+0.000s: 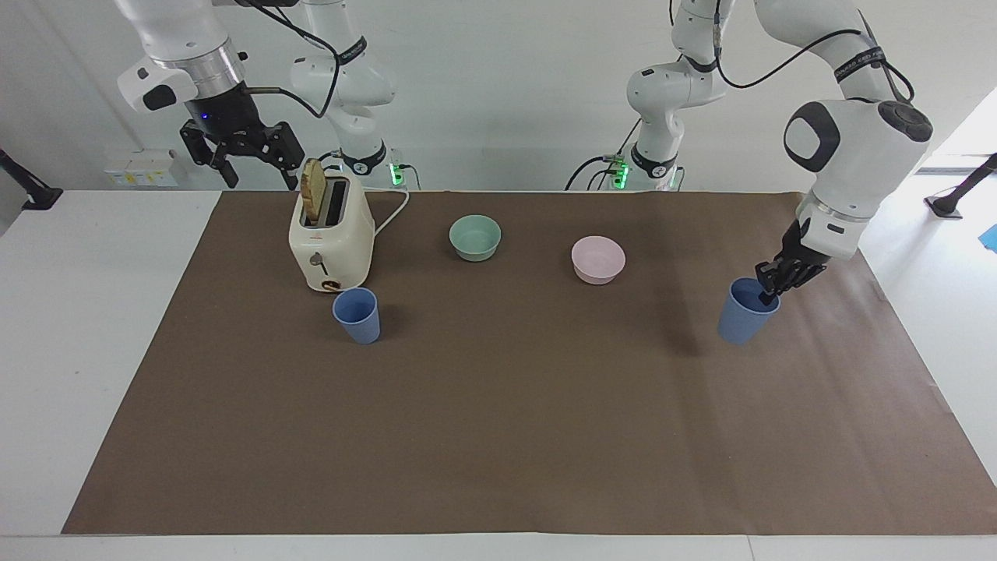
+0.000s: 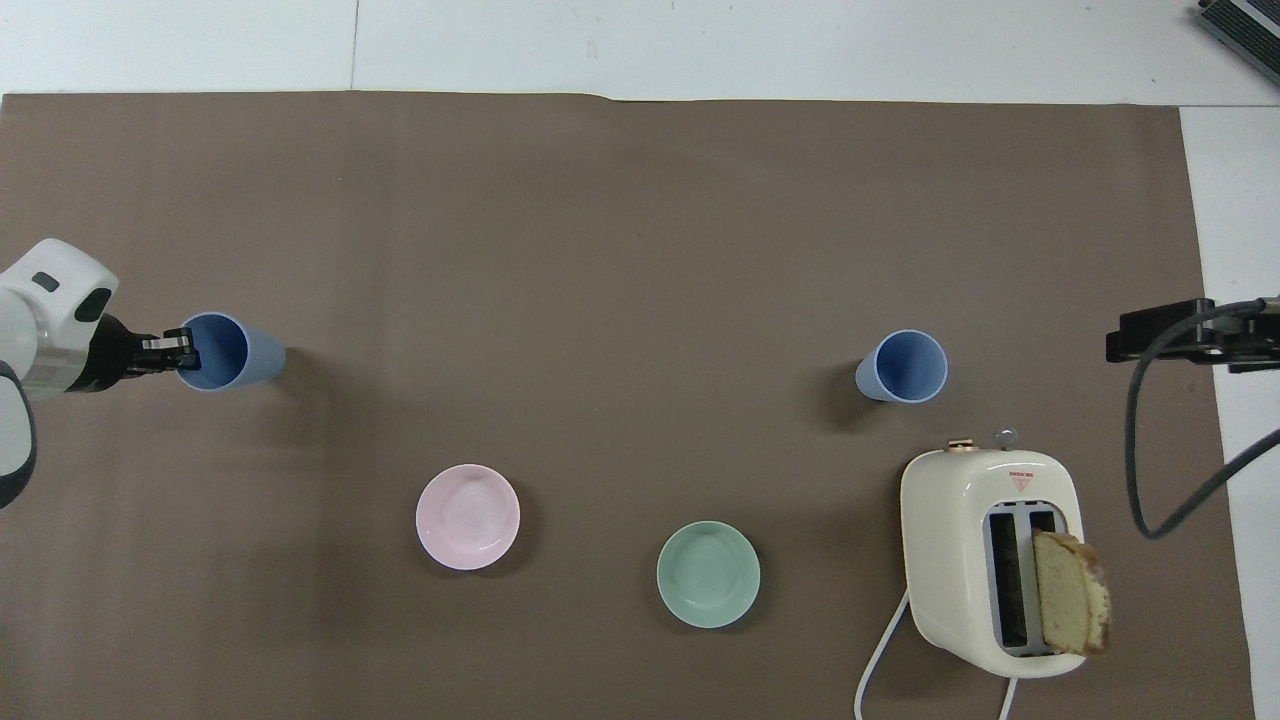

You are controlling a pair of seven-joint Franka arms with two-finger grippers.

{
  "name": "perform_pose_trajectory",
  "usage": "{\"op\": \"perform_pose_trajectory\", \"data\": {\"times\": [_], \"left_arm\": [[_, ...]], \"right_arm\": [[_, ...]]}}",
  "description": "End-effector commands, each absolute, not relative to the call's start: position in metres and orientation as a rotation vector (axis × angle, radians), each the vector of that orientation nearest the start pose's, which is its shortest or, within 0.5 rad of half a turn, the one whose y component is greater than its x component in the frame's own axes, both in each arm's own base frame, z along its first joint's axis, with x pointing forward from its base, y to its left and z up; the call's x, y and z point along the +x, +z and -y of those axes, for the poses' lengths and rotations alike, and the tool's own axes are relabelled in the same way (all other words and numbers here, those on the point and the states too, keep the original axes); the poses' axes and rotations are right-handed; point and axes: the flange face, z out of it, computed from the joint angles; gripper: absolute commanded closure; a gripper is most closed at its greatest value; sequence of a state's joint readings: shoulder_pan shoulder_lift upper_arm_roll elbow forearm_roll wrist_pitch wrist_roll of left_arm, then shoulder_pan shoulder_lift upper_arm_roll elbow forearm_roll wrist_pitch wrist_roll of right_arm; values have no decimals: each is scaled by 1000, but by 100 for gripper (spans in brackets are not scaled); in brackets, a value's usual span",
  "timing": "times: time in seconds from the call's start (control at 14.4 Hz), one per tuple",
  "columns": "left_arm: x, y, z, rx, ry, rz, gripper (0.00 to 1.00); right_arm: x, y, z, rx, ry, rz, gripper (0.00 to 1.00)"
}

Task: Stack blue cups with both arms
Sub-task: 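Close the left gripper on the blue cup and lift it, then carry the blue cup with the left gripper toward the table center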

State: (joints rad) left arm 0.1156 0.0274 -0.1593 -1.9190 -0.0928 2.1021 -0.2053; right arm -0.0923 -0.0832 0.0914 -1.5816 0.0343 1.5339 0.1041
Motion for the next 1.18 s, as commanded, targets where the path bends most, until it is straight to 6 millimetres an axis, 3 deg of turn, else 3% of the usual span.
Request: {"op": "perform_pose_trajectory", "data": {"times": [0.0, 0.14, 0.42, 0.56, 0.83, 0.97, 1.11], "left_arm": [[591, 496, 94, -3175, -221, 365, 100], [584, 502, 143, -3186, -221, 367, 100], [583, 481, 245, -3164, -198, 428, 100], [575, 460, 287, -3157, -182, 445, 100], [562, 432, 323, -3173, -175, 503, 100], [544, 410, 348, -3197, -199, 499, 100], [534, 396, 348, -3196, -193, 446, 100]], "right_arm": [[520, 661, -4, -3089, -65, -141, 0], [520, 661, -4, -3089, -65, -141, 0], [520, 661, -4, -3089, -65, -141, 0], [520, 661, -4, -3089, -65, -141, 0], [520, 661, -4, -3089, -65, -141, 0], [520, 661, -4, -3089, -65, -141, 0], [520, 661, -4, -3089, -65, -141, 0]]}}
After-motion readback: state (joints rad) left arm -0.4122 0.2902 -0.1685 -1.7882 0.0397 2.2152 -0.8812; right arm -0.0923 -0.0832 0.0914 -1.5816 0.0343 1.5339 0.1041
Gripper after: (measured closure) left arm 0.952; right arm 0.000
